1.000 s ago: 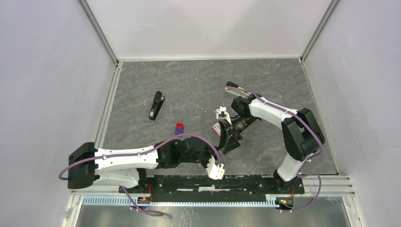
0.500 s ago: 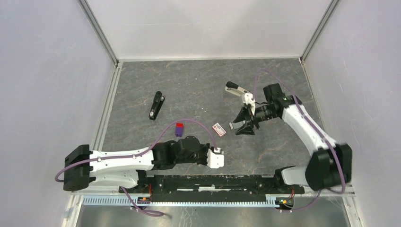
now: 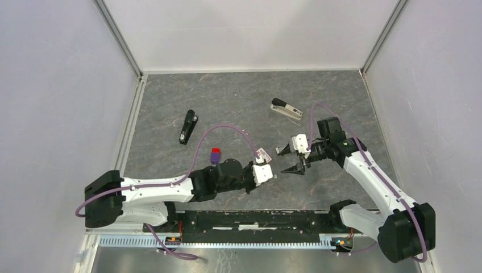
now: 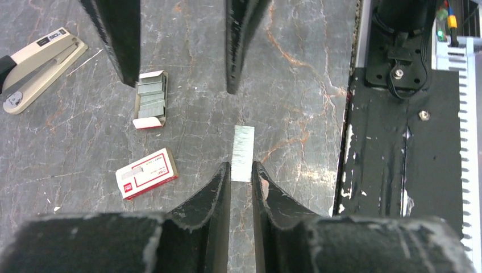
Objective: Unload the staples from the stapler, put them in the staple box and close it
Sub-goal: Pick up the staple from the center of the board.
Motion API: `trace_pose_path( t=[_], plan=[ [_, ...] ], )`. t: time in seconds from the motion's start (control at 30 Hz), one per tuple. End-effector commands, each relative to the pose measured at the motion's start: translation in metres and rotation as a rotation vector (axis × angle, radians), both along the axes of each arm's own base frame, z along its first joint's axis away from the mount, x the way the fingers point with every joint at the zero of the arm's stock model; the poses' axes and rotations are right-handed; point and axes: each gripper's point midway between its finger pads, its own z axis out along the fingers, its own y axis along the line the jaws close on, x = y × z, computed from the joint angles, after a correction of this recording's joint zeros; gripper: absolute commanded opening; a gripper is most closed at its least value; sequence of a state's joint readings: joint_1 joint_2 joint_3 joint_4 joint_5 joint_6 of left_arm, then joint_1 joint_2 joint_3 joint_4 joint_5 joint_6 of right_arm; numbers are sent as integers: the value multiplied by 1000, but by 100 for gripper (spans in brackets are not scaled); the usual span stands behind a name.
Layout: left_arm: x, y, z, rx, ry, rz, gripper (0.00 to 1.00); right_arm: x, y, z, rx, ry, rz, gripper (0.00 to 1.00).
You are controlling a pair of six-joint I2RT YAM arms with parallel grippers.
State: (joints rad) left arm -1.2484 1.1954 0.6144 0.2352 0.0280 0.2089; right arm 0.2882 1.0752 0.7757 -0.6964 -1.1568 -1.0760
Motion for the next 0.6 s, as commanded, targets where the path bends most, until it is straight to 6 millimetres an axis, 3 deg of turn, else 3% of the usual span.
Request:
trace_pose_path(
  t=[0.0, 0.57],
  plan=[
    [6, -10, 18, -121, 62, 47, 5, 1, 8, 2, 5, -43, 24, 67],
    [18, -6, 14, -151, 72, 102, 5, -27, 17, -7, -7, -1, 140, 60]
  ],
)
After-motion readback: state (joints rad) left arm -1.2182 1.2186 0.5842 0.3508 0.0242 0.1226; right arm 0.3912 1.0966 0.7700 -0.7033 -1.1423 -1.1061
